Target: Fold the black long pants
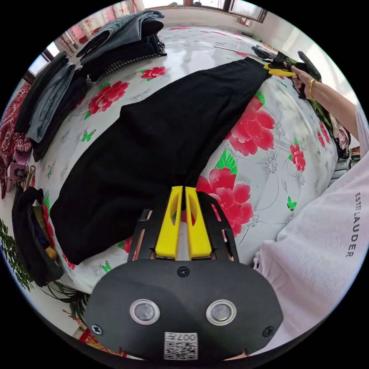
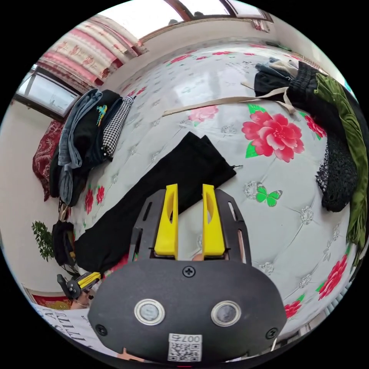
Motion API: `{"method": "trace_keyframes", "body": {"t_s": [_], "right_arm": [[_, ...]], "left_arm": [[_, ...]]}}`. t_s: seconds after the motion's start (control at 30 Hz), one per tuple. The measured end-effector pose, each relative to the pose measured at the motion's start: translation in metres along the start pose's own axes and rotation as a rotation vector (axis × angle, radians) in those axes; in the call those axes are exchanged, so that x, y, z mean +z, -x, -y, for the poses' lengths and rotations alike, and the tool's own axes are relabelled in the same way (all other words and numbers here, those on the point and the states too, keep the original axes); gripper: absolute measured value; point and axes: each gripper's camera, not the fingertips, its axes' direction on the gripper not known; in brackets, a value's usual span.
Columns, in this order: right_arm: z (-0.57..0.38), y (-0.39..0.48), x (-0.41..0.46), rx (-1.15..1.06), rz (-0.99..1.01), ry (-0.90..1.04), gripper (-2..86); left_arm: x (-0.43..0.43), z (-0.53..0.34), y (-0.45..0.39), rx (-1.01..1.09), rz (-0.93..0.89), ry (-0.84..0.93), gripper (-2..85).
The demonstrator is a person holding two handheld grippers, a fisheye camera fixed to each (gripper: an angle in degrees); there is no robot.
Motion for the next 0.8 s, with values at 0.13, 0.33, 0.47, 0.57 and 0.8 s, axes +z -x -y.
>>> {"method": "trace_keyframes", "body": {"t_s": [0.13,0.33,0.47,0.57,0.8], "right_arm": [[0.013,-0.024,0.014,-0.012,-0.033,0.041,1.3],[-0.019,-0.077,-0.034,0.047,0.033,-0.078,2.3],[-0.032,-0.126,-0.044,0.159,0.147,-0.074,5.8],[-0.042,-0.145,-0.044,0.213,0.323,-0.102,7.1],[-0.056,-0.154,-0.008,0.4,0.562,-0.222,4.6]], "left_arm": [[-0.004,-0.006,0.022,-0.025,-0.036,0.019,-0.8],[-0.009,-0.028,0.053,-0.043,-0.056,-0.022,-0.5],[-0.019,-0.047,0.086,-0.097,-0.137,-0.069,0.3],[-0.035,-0.081,0.128,-0.25,-0.261,-0.148,2.1],[-0.046,-0.237,0.253,-0.917,-0.452,-0.404,7.6]]}}
